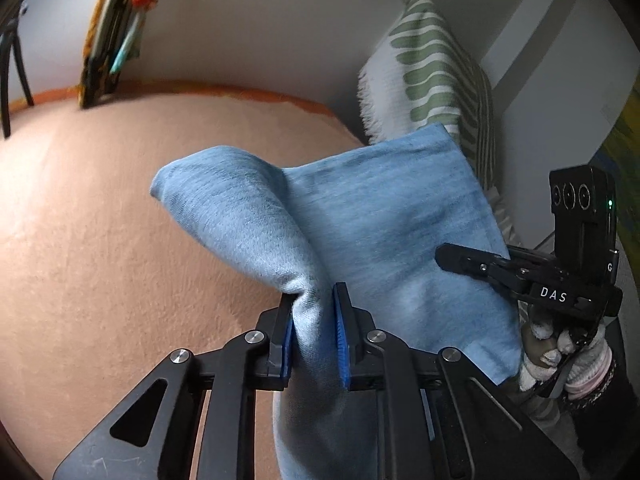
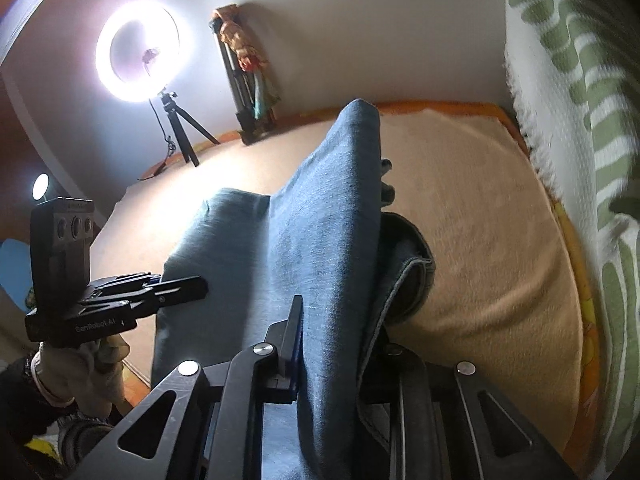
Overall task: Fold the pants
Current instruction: 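Lift the jeans edge and fold it over onto the stack with both grippers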
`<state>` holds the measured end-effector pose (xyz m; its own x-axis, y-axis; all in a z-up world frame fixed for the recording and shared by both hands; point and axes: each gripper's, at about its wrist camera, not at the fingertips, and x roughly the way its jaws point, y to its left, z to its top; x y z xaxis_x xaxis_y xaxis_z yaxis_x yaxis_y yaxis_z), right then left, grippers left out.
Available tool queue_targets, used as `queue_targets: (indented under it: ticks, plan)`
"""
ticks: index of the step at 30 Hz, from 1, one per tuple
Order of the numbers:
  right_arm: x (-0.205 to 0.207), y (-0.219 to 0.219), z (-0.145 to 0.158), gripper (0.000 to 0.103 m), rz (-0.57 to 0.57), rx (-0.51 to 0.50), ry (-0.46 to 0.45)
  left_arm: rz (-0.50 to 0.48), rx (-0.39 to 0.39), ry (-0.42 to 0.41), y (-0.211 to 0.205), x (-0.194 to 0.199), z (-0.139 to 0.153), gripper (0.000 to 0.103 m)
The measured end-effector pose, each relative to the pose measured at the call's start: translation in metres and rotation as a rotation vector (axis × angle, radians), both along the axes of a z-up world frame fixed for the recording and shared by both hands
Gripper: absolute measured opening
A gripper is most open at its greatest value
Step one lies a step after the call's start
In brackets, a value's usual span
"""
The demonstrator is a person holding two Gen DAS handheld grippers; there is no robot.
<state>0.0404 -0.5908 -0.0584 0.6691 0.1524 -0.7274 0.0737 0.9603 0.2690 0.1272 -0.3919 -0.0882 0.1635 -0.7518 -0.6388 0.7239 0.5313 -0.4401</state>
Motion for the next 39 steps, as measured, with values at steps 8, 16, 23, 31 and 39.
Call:
queue_targets:
  ticks: [8,16,23,31,39]
  plan:
    - [0.007,0.009,0.019,0.018,-0.005,-0.009,-0.053,-0.007,-0.031,-0.038,0.006,0.004,0.019,0.014]
    - [0.025,0.01,0.047,0.018,-0.004,-0.029,-0.113,-0.006,-0.048,-0.104,0.0,0.017,0.046,0.013]
    - [0.048,0.007,0.063,0.018,-0.003,-0.039,-0.148,0.005,-0.053,-0.155,-0.008,0.036,0.064,0.013]
    - [0.082,-0.003,0.075,0.018,-0.009,-0.037,-0.173,0.012,-0.065,-0.199,-0.017,0.066,0.078,0.013]
    - [0.139,-0.02,0.078,0.018,-0.013,-0.058,-0.181,0.038,-0.057,-0.224,-0.042,0.115,0.078,0.013]
